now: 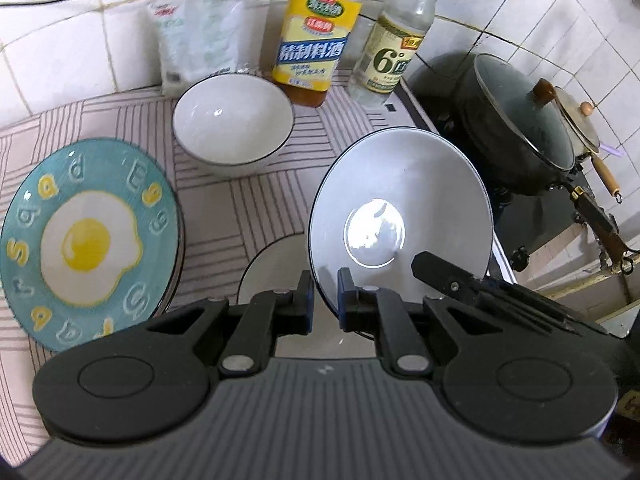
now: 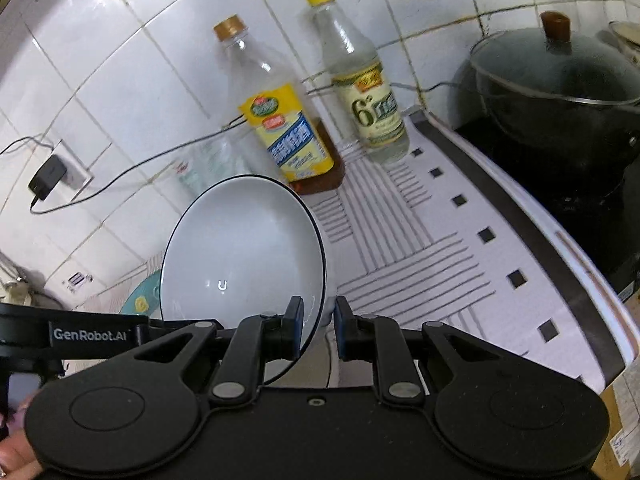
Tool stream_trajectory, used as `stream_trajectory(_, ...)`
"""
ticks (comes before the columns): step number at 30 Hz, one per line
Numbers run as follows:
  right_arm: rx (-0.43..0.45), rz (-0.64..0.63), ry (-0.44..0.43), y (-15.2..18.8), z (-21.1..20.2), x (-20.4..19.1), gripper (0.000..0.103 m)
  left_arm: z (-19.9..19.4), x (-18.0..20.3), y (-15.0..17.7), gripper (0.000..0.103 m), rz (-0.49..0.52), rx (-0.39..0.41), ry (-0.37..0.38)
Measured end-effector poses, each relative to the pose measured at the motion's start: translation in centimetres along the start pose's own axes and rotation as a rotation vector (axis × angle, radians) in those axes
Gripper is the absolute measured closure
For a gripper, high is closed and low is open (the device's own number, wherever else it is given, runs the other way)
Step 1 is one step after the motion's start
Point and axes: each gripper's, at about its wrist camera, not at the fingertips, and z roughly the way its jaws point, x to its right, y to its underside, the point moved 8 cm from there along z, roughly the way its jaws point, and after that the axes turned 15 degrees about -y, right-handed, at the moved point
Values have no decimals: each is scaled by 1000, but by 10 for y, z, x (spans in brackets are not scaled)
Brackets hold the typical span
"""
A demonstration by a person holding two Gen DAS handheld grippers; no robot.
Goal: Organize plates and bowls
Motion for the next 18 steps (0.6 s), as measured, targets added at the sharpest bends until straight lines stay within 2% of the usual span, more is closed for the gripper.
stream_trajectory(6,-30,-52,-24,13,7,-10,83,1,-15,15,93,-32,-25,-10)
stream_trajectory(14,-56,-123,-10,27,19,-18,83,16,-34,32,93,-120,-96,2)
stream_trajectory(18,-69,-148,1,32,22,-19,83,22,-36,39,93,-130,-124,7)
